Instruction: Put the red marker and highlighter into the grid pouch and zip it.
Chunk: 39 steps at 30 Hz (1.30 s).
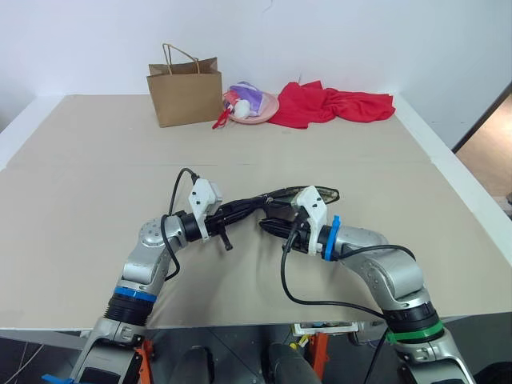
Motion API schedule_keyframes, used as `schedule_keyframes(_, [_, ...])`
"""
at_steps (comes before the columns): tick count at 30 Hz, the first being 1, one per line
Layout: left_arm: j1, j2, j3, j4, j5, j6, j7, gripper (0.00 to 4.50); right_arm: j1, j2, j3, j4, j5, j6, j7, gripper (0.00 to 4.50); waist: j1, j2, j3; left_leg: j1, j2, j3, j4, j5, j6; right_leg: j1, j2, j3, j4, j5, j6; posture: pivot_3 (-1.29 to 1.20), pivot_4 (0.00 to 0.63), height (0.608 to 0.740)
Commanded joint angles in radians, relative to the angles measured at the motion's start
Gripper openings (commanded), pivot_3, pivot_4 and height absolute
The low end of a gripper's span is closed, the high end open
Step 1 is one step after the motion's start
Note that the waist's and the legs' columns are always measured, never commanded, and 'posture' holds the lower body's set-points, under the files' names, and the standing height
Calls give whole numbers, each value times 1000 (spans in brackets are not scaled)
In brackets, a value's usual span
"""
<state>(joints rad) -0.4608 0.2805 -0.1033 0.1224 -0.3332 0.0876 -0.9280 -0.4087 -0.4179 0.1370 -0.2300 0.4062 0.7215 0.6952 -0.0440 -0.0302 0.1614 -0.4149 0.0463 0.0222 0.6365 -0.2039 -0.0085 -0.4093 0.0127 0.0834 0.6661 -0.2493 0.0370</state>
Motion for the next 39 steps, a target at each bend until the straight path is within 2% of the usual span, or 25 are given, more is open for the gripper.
schedule_keyframes(1, [-13,-8,6,-25,-10,-13,1,0,-6,-13,-35,-55,21,-11,6,37,-1,0,0,0,0,0,0,0,0,0,0,0,0,0,0,0,150,740])
schedule_keyframes(6, [-6,-15,3,-32,-7,-15,8,0,5,-51,-42,-61,-7,7,-20,37,0,0,0,0,0,0,0,0,0,0,0,0,0,0,0,0,150,740])
schedule_keyframes(13, [4,-17,5,-37,-6,-16,16,0,40,-235,-165,-69,-36,-9,-8,37,1,0,0,-1,-1,0,0,0,0,0,-1,0,0,0,1,0,150,740])
schedule_keyframes(19, [-2,-22,2,-22,-6,-20,12,0,60,-376,-229,59,-102,-86,6,37,1,0,0,0,-1,0,0,0,0,0,0,0,0,-1,1,0,150,740])
schedule_keyframes(28, [-5,-18,6,-17,-6,-23,8,0,56,-378,-258,126,-107,-122,3,37,-1,0,0,0,0,2,0,0,0,0,0,2,0,0,1,0,150,740])
schedule_keyframes(31, [-7,-18,6,-16,-7,-23,7,0,63,-342,-252,84,-55,-81,19,972,-1,0,0,0,0,2,0,0,0,0,0,2,0,0,1,0,150,740])
schedule_keyframes(32, [-7,-18,6,-15,-7,-23,7,0,70,-334,-247,64,-35,-70,34,1539,-1,0,0,0,0,2,0,0,0,0,0,2,0,0,1,0,150,740])
schedule_keyframes(33, [-9,-19,5,-14,-7,-23,6,0,74,-320,-246,45,-12,-55,42,1910,-1,0,0,0,0,2,0,0,0,0,0,2,0,0,1,0,150,740])
schedule_keyframes(34, [-9,-20,4,-13,-7,-23,6,0,77,-312,-245,33,1,-46,45,1910,0,0,0,0,0,2,0,0,0,0,0,2,0,0,1,0,150,740])
schedule_keyframes(35, [-10,-20,4,-13,-7,-26,5,0,83,-310,-244,17,15,-40,55,2466,0,0,0,0,0,1,0,0,0,0,0,2,0,0,1,0,150,740])
schedule_keyframes(37, [-11,-21,5,-12,-7,-30,4,0,89,-310,-255,3,34,-20,61,2989,0,1,0,0,0,1,0,0,0,0,0,1,0,0,1,0,150,740])
schedule_keyframes(38, [-12,-21,4,-11,-7,-37,0,0,104,-324,-277,-13,61,-2,85,3528,0,1,0,0,0,1,0,0,0,0,0,1,0,0,1,0,150,740])
schedule_keyframes(39, [-14,-23,5,-11,-12,-43,-8,0,126,-344,-308,-27,92,15,111,3649,0,0,0,0,0,1,0,0,0,0,0,1,0,0,1,0,150,740])
